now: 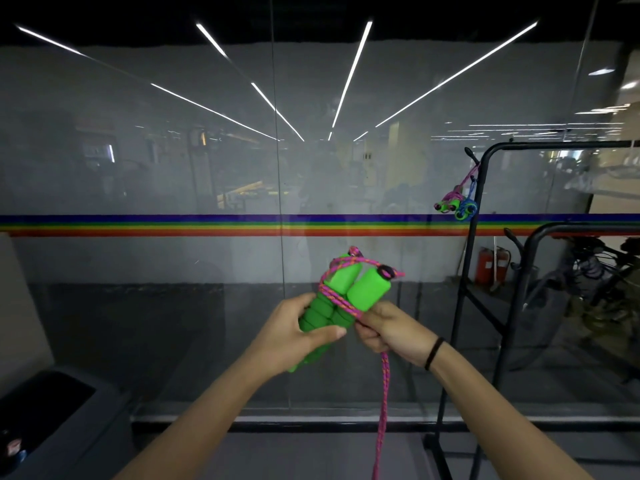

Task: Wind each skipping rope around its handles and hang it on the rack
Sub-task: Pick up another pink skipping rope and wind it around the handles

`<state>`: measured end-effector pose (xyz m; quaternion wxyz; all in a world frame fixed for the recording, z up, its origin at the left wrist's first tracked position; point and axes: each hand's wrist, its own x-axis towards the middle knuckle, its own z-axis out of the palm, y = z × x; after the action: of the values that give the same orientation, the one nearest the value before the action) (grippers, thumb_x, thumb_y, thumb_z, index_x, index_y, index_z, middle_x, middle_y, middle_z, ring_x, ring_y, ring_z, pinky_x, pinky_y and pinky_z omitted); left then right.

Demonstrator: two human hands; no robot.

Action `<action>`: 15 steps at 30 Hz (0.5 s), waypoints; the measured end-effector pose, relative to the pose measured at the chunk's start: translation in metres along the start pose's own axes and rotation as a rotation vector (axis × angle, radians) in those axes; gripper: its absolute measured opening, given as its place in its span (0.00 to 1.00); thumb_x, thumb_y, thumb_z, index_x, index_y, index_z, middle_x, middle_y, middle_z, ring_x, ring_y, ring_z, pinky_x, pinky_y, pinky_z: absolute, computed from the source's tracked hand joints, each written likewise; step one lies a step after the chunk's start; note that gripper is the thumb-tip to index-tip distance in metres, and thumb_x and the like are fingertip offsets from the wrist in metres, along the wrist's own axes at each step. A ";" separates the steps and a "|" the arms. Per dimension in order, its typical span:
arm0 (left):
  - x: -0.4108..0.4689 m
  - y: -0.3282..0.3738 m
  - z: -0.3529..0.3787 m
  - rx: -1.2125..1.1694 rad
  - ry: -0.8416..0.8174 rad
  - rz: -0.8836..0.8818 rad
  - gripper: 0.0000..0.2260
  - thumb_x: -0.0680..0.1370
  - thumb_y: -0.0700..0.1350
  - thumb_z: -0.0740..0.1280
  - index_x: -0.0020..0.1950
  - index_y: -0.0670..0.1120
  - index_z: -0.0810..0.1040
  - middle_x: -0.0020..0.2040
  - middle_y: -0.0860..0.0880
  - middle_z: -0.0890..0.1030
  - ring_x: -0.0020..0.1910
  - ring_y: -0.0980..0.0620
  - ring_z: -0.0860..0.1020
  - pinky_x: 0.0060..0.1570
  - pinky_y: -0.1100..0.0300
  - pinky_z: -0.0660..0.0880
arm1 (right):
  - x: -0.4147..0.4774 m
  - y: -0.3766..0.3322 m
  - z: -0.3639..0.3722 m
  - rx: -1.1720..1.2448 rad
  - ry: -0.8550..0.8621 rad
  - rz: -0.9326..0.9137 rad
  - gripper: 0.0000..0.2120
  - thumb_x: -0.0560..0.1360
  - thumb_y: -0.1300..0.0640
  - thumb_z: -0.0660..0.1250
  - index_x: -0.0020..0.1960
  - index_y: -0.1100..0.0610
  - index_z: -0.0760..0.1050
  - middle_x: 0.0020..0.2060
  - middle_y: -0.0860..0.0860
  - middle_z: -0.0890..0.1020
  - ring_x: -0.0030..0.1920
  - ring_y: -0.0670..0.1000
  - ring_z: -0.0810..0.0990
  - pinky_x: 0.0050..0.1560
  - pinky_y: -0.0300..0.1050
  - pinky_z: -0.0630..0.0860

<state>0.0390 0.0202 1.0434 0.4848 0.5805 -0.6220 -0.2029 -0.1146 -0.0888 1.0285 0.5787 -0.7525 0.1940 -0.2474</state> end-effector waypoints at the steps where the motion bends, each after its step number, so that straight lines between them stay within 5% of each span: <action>1: 0.000 -0.002 -0.001 0.001 0.044 -0.009 0.09 0.69 0.43 0.74 0.48 0.47 0.80 0.38 0.51 0.84 0.35 0.57 0.81 0.36 0.61 0.78 | -0.001 0.001 0.002 -0.027 -0.017 0.010 0.17 0.81 0.57 0.51 0.34 0.57 0.65 0.20 0.44 0.62 0.20 0.41 0.57 0.21 0.31 0.56; 5: 0.004 -0.007 -0.012 0.094 0.154 -0.044 0.06 0.70 0.46 0.74 0.44 0.46 0.81 0.35 0.49 0.84 0.32 0.54 0.83 0.32 0.61 0.79 | -0.014 0.006 0.010 -0.181 -0.033 0.099 0.16 0.80 0.52 0.52 0.37 0.56 0.68 0.23 0.45 0.64 0.22 0.42 0.60 0.24 0.32 0.61; 9: 0.002 -0.017 -0.013 0.450 0.119 -0.053 0.10 0.69 0.51 0.74 0.39 0.48 0.75 0.31 0.54 0.77 0.29 0.62 0.75 0.27 0.71 0.66 | -0.021 -0.006 0.019 -0.733 -0.075 0.038 0.14 0.80 0.50 0.54 0.39 0.50 0.71 0.29 0.46 0.71 0.31 0.45 0.71 0.34 0.36 0.66; 13: 0.000 -0.017 -0.004 0.739 0.030 -0.050 0.17 0.70 0.54 0.72 0.50 0.47 0.72 0.45 0.46 0.80 0.47 0.46 0.79 0.41 0.56 0.73 | -0.020 -0.022 0.027 -1.063 -0.158 0.007 0.12 0.80 0.53 0.55 0.53 0.60 0.74 0.49 0.58 0.78 0.48 0.52 0.74 0.45 0.38 0.63; 15: 0.001 -0.014 -0.001 0.931 -0.013 -0.017 0.21 0.71 0.55 0.70 0.59 0.46 0.70 0.53 0.43 0.79 0.55 0.42 0.77 0.48 0.53 0.73 | -0.019 -0.029 0.029 -1.124 -0.205 0.040 0.11 0.79 0.54 0.56 0.52 0.59 0.73 0.48 0.58 0.76 0.48 0.53 0.73 0.46 0.37 0.63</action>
<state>0.0473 0.0164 1.0329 0.1668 0.7401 -0.6452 0.0904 -0.1130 -0.0481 1.0473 0.1101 -0.9611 0.2526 -0.0209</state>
